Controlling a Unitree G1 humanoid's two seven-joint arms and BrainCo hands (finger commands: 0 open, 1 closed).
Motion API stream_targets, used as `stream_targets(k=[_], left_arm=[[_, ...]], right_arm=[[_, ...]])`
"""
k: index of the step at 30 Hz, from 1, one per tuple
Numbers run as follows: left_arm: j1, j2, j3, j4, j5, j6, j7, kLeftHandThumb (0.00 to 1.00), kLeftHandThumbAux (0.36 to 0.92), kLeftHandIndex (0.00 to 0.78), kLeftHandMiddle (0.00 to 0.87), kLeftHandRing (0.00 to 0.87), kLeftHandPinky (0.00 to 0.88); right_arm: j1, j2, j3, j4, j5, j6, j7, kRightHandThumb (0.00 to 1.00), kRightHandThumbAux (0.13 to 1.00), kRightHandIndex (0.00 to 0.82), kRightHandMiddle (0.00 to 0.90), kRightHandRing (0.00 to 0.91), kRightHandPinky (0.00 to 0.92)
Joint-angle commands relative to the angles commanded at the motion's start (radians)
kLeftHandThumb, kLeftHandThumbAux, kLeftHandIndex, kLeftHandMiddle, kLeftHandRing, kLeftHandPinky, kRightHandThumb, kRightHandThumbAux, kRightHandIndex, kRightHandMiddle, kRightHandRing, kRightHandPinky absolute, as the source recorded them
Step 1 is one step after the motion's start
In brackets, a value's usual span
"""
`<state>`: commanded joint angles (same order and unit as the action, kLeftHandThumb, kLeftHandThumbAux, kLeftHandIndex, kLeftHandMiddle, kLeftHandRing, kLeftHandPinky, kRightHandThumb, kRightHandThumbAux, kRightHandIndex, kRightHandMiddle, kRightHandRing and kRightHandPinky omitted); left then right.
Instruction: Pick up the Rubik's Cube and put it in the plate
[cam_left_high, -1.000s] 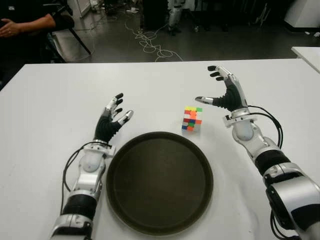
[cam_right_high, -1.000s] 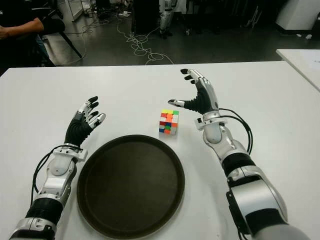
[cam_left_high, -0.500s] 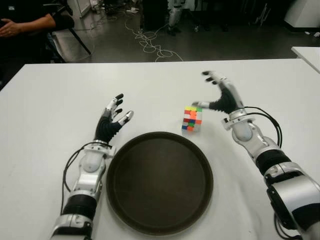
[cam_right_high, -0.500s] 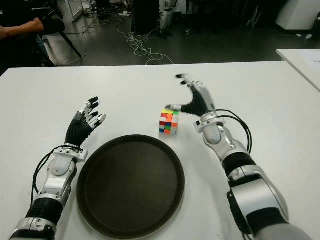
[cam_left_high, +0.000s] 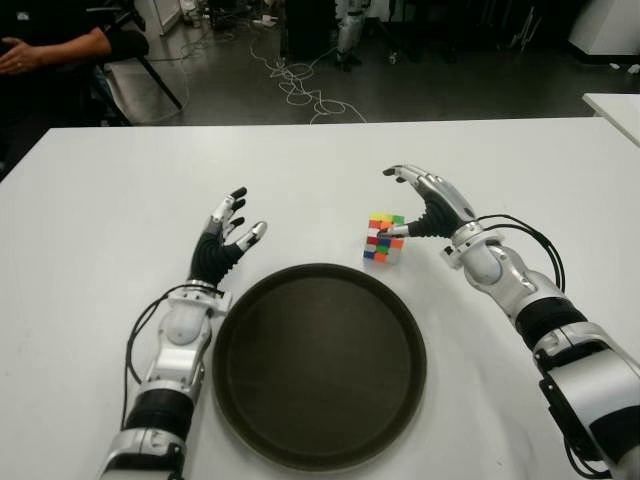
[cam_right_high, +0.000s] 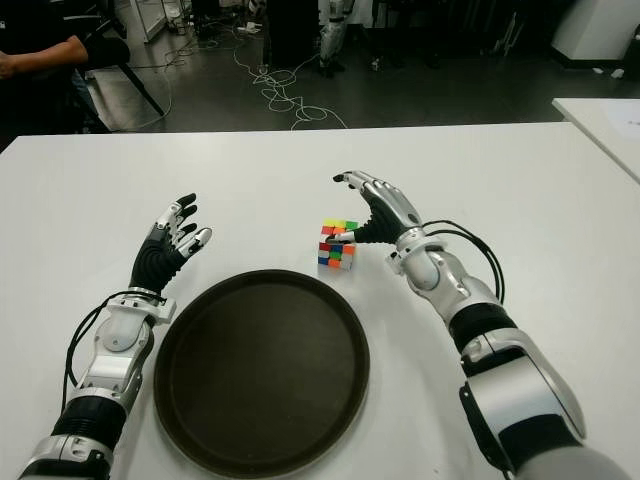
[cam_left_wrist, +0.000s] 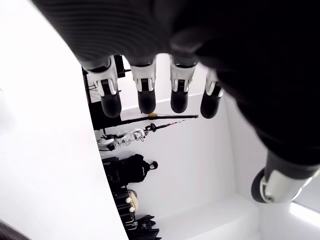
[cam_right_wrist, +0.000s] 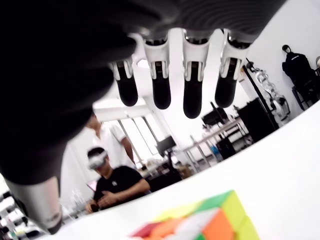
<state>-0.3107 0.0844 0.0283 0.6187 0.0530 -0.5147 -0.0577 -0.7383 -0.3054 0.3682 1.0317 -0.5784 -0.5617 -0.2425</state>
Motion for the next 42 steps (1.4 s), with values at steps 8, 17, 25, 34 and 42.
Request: stream_targets(k=[8, 17, 25, 34, 42], left_arm=[[0.003, 0.000, -0.003, -0.007, -0.001, -0.006, -0.001, 0.000, 0.561, 0.014, 0.037, 0.000, 0.000], [0.003, 0.000, -0.004, -0.011, -0.010, 0.006, -0.009, 0.000, 0.562, 0.017, 0.041, 0.000, 0.000], [-0.001, 0.002, -0.005, -0.007, -0.006, 0.010, -0.005, 0.000, 0.565, 0.018, 0.040, 0.000, 0.000], [-0.001, 0.000, -0.006, -0.009, -0.008, 0.005, -0.006, 0.000, 0.561, 0.015, 0.042, 0.000, 0.000], [0.000, 0.003, -0.009, -0.006, -0.002, -0.004, -0.004, 0.000, 0.564, 0.015, 0.044, 0.000, 0.000]], right_arm=[[0.006, -0.002, 0.013, -0.022, -0.018, 0.029, 0.003, 0.000, 0.704, 0.184, 0.192, 0.209, 0.215], [0.011, -0.002, 0.030, -0.030, -0.030, 0.057, -0.007, 0.000, 0.741, 0.192, 0.199, 0.220, 0.239], [0.016, 0.001, 0.031, -0.040, -0.038, 0.077, -0.009, 0.000, 0.736, 0.190, 0.200, 0.220, 0.238], [0.020, 0.001, 0.035, -0.054, -0.051, 0.089, -0.016, 0.000, 0.723, 0.195, 0.193, 0.207, 0.216], [0.019, -0.003, 0.044, -0.049, -0.059, 0.075, -0.022, 0.000, 0.741, 0.199, 0.202, 0.213, 0.226]])
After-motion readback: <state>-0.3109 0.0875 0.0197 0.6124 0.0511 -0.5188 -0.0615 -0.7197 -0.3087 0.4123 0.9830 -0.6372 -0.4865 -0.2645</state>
